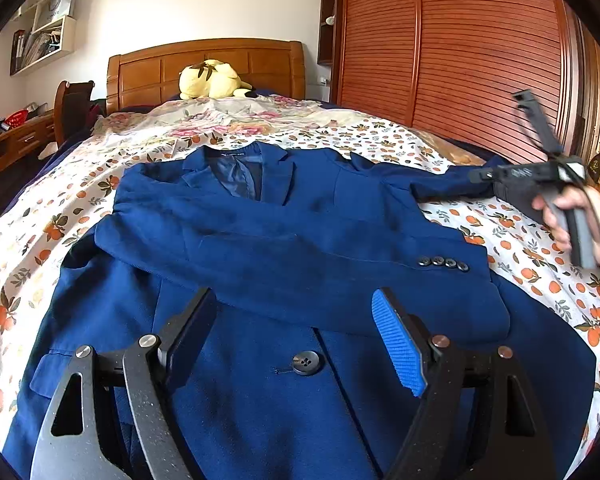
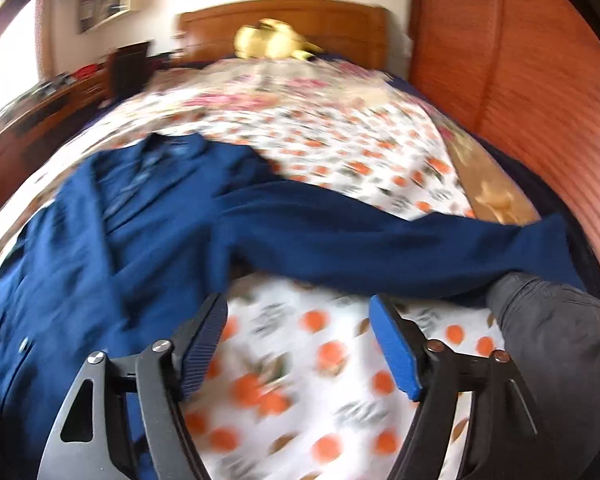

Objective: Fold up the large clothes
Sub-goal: 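Move the right gripper to the other jacket sleeve and grasp its cuff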

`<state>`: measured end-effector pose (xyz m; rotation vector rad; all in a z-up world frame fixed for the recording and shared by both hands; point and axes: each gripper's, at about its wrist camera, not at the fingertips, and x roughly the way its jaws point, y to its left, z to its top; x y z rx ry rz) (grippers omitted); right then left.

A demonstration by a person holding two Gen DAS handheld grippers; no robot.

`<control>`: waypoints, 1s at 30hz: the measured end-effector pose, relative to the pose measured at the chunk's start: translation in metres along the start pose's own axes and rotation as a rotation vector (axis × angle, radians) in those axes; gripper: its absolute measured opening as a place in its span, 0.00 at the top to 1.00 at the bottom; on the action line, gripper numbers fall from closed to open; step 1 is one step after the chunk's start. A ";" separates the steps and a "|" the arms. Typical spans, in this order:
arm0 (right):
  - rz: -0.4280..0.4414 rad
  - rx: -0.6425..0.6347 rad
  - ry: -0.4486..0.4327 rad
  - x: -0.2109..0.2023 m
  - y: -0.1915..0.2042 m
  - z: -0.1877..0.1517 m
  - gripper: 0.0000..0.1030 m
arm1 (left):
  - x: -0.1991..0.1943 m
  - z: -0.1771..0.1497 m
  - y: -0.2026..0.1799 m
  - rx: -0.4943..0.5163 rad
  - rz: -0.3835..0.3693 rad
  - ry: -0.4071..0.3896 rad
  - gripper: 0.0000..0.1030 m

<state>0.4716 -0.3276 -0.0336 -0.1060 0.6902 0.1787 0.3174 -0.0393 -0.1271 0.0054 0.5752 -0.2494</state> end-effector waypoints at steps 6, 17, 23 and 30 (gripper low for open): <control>-0.065 0.232 0.046 0.051 -0.059 0.013 0.26 | 0.000 -0.001 -0.002 0.010 0.006 -0.001 0.22; -0.077 0.332 0.134 0.105 -0.081 0.029 0.75 | 0.002 -0.003 -0.006 0.033 0.006 0.006 0.22; -0.155 0.135 0.061 0.088 -0.043 0.054 0.98 | 0.002 -0.003 -0.006 0.038 0.007 0.006 0.22; -0.033 -0.083 -0.102 0.022 0.045 0.095 0.98 | 0.002 -0.003 -0.006 0.034 0.005 0.005 0.22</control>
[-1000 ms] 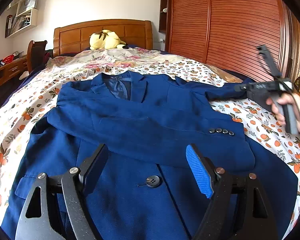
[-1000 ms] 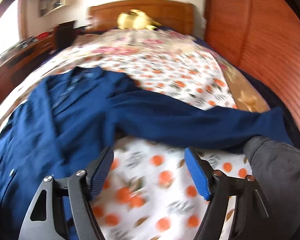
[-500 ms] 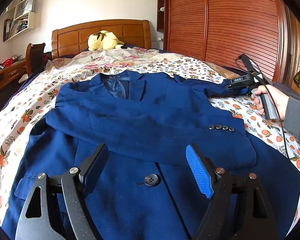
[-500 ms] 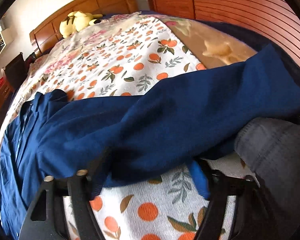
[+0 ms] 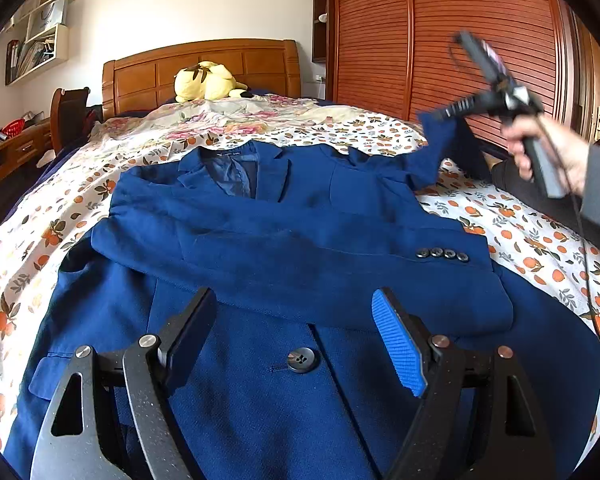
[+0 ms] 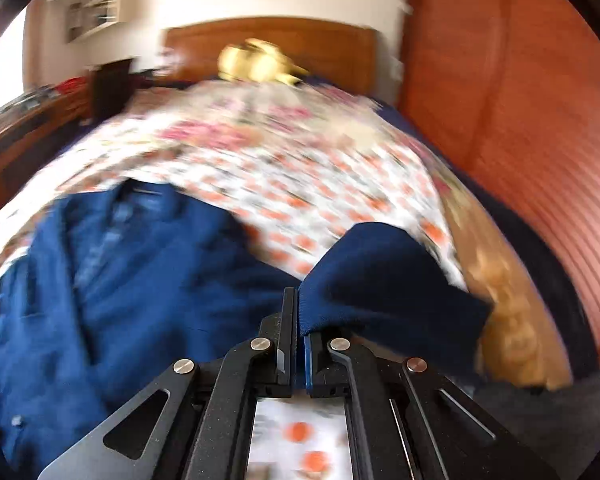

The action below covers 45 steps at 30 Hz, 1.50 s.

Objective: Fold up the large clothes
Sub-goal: 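Move the right gripper to the other jacket sleeve and grasp its cuff, then lift the held sleeve with the right gripper onto the jacket front and open, then grasp the sleeve cuff again with the right gripper and raise it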

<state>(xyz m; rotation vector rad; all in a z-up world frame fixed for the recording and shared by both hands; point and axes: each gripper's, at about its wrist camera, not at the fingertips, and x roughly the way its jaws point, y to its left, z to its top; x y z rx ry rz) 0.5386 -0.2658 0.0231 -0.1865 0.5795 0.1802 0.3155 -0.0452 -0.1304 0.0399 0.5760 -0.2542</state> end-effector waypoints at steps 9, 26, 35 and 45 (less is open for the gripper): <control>0.190 -0.234 0.038 -0.041 0.112 -0.014 0.98 | 0.000 0.000 0.000 -0.004 -0.001 0.000 0.22; 0.149 -0.157 -0.027 -0.077 0.102 -0.010 0.44 | -0.001 0.000 -0.001 -0.001 -0.001 0.002 0.22; 0.101 -0.139 -0.041 -0.073 0.099 -0.019 0.37 | -0.001 0.000 -0.001 -0.002 -0.001 0.002 0.22; 0.006 -0.105 0.111 -0.001 0.081 -0.038 0.34 | -0.001 0.000 -0.001 -0.002 -0.001 0.003 0.22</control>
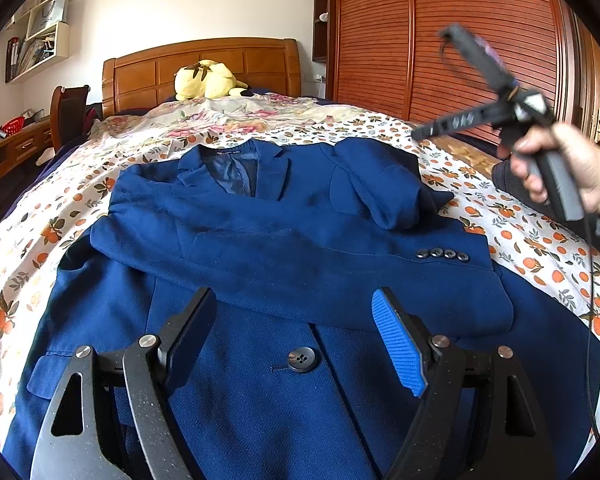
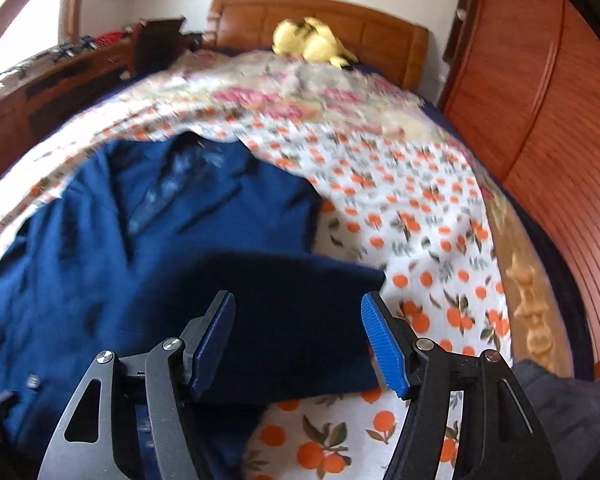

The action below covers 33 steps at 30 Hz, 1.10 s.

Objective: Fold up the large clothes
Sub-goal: 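Grasp the sleeve cuff again with the right gripper and raise it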

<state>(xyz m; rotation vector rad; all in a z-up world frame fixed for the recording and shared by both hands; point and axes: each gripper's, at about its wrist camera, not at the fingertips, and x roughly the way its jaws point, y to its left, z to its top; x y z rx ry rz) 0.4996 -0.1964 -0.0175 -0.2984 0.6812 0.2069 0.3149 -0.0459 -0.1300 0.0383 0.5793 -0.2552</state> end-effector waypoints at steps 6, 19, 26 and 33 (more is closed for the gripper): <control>-0.031 0.080 0.121 0.052 -0.020 -0.009 0.34 | 0.000 0.000 0.000 0.001 -0.001 0.002 0.22; 0.039 0.171 0.213 0.096 -0.033 -0.022 0.64 | 0.002 -0.001 -0.002 0.000 -0.004 0.008 0.22; 0.008 0.037 0.095 0.048 -0.001 -0.007 0.92 | -0.008 0.005 0.003 -0.017 -0.024 -0.011 0.22; -0.019 -0.036 -0.080 -0.043 0.030 0.023 0.92 | -0.045 0.014 0.009 0.036 0.004 -0.063 0.22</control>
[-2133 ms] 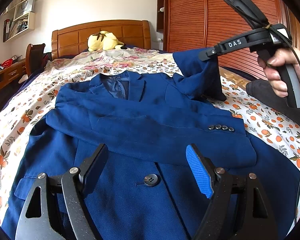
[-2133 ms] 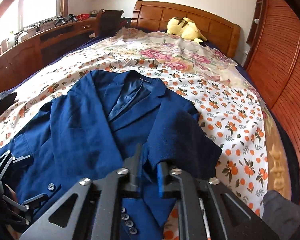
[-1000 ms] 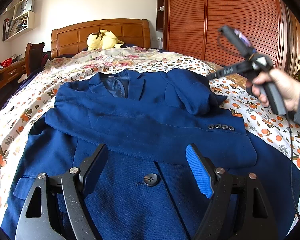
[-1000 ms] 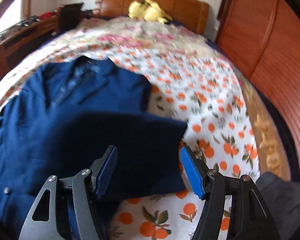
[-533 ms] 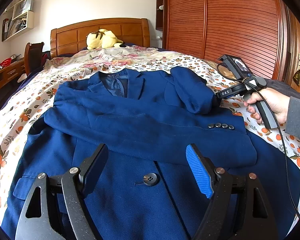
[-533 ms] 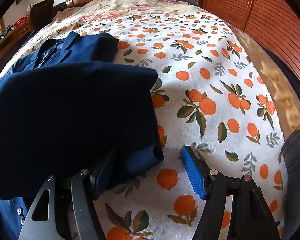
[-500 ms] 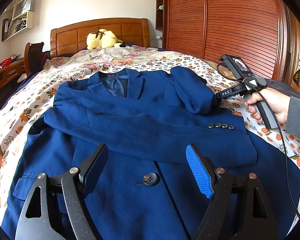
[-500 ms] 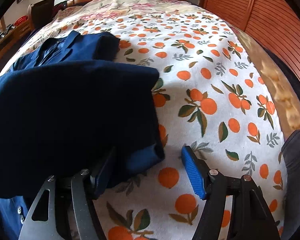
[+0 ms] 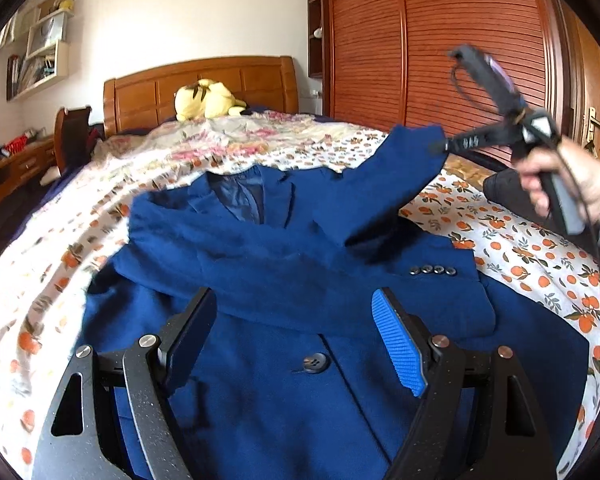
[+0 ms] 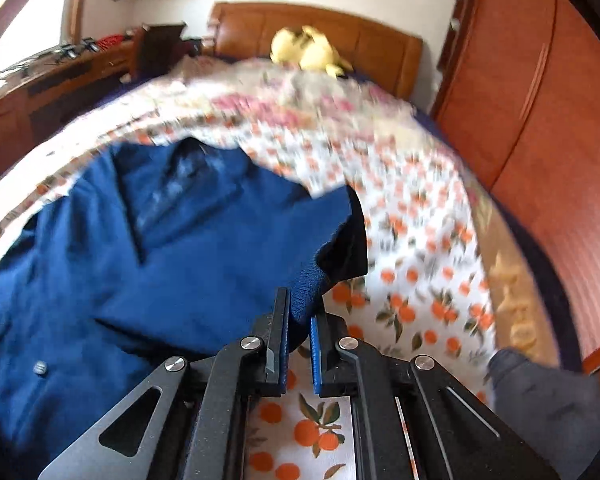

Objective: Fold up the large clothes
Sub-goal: 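Grasp the sleeve cuff again with the right gripper and raise it, then lay the held sleeve across the jacket front and open the right gripper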

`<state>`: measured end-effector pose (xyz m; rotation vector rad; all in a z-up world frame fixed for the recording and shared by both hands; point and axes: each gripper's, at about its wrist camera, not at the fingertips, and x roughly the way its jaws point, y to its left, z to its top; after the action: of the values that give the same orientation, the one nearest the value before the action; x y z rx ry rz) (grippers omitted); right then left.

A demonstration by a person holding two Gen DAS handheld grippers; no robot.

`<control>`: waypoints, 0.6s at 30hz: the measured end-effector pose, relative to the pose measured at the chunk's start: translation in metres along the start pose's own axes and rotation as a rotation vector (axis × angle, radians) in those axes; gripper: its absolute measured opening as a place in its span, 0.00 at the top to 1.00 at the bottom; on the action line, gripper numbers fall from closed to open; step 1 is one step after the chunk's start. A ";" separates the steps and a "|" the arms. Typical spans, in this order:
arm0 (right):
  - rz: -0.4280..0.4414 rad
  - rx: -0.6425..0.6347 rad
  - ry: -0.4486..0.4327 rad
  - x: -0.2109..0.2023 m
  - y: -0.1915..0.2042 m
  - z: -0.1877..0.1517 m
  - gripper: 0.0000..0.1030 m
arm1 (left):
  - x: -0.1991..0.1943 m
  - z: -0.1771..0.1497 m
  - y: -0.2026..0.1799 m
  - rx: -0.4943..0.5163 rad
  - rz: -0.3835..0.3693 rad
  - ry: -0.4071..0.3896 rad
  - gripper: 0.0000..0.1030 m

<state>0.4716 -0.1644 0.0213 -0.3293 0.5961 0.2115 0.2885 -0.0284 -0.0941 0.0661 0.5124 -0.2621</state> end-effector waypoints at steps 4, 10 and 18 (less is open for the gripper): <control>0.002 -0.053 -0.077 -0.045 0.026 0.017 0.92 | -0.023 0.002 0.017 -0.006 0.011 -0.023 0.22; 0.035 -0.124 -0.191 -0.109 0.071 0.033 0.92 | -0.058 -0.003 0.051 -0.041 0.048 -0.060 0.22; 0.129 -0.246 -0.319 -0.177 0.139 0.041 0.92 | -0.091 -0.013 0.096 -0.101 0.110 -0.086 0.22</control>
<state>0.3093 -0.0384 0.1222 -0.4843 0.2753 0.4545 0.2310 0.0866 -0.0604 -0.0154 0.4344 -0.1307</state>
